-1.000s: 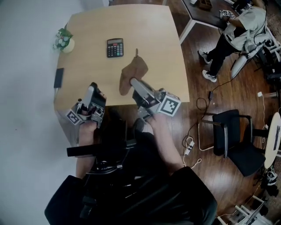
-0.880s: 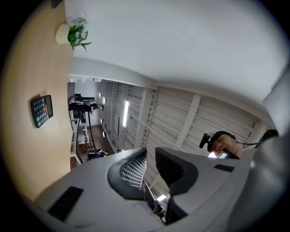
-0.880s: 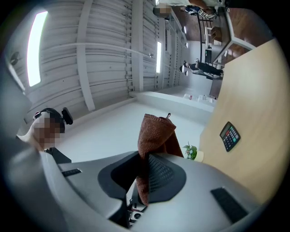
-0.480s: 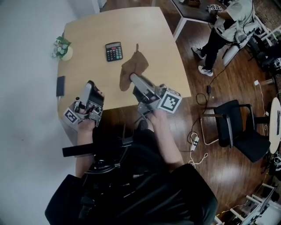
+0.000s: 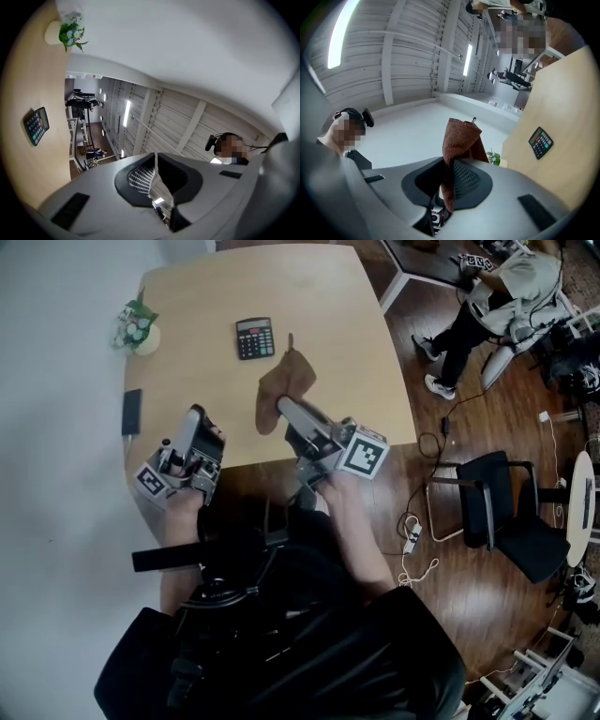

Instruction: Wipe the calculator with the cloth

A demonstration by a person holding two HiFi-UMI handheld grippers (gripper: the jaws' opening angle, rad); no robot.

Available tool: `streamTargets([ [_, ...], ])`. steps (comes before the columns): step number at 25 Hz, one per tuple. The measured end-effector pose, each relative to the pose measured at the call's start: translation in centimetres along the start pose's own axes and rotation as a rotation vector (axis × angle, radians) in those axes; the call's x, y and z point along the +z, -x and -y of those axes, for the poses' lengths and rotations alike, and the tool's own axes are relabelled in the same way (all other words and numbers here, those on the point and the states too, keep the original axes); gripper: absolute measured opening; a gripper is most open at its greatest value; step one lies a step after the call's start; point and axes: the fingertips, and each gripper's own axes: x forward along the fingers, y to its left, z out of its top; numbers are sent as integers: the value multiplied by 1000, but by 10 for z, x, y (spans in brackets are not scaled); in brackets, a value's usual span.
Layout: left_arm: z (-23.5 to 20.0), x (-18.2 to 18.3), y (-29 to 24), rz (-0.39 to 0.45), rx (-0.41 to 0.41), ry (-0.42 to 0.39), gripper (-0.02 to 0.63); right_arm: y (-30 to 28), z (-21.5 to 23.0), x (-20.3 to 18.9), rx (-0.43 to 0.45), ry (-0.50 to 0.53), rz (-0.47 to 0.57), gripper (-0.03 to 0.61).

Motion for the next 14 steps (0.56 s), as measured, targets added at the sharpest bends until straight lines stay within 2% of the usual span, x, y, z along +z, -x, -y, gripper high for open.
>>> streamTargets([
  [3, -9, -1, 0, 0, 13, 14, 17, -8, 2, -3, 26, -30, -7, 41],
  [14, -20, 2, -9, 11, 25, 22, 11, -17, 1, 15, 61, -19, -4, 41],
])
